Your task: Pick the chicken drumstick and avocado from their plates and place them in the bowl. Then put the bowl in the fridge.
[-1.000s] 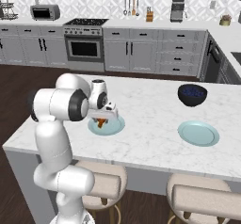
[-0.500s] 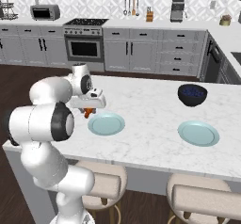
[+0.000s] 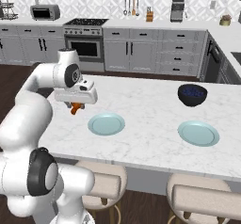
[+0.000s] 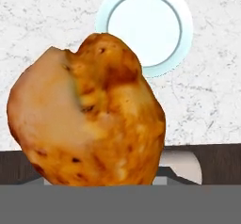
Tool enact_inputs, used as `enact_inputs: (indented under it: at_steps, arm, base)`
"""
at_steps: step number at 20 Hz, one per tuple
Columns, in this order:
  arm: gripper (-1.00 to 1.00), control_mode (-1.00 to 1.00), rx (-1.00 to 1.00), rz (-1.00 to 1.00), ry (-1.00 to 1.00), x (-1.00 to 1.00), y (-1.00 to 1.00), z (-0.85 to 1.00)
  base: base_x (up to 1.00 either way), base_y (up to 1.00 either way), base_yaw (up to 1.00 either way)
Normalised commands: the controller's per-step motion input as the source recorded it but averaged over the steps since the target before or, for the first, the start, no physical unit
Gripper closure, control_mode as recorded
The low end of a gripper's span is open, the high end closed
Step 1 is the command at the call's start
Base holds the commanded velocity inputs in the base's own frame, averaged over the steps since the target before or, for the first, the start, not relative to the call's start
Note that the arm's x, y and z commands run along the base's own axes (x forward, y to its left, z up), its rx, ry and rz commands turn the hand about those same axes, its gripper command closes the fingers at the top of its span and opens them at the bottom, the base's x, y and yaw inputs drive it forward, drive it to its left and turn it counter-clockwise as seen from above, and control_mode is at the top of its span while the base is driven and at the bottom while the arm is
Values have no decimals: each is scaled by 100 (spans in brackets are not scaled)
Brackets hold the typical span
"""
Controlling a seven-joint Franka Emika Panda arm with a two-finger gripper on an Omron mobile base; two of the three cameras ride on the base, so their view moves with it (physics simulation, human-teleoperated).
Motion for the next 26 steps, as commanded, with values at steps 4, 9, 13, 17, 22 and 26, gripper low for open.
enact_inputs:
  at_steps: [4, 9, 13, 17, 22, 26]
  arm:
    - [100, -100, 0, 0, -5, -100, 0, 61]
    - [100, -100, 0, 0, -16, -100, -7, 18]
    - [100, -100, 0, 0, -15, -100, -28, 0]
    - [100, -100, 1, 0, -11, -76, -49, -18]
    - [100, -100, 0, 0, 0, -4, 0, -3]
    - [100, -100, 0, 0, 0, 0, 0, 0]
  base:
    - [0, 0, 0]
    - [0, 0, 0]
    - [0, 0, 0]
    - [0, 0, 0]
    - [0, 0, 0]
    - [0, 0, 0]
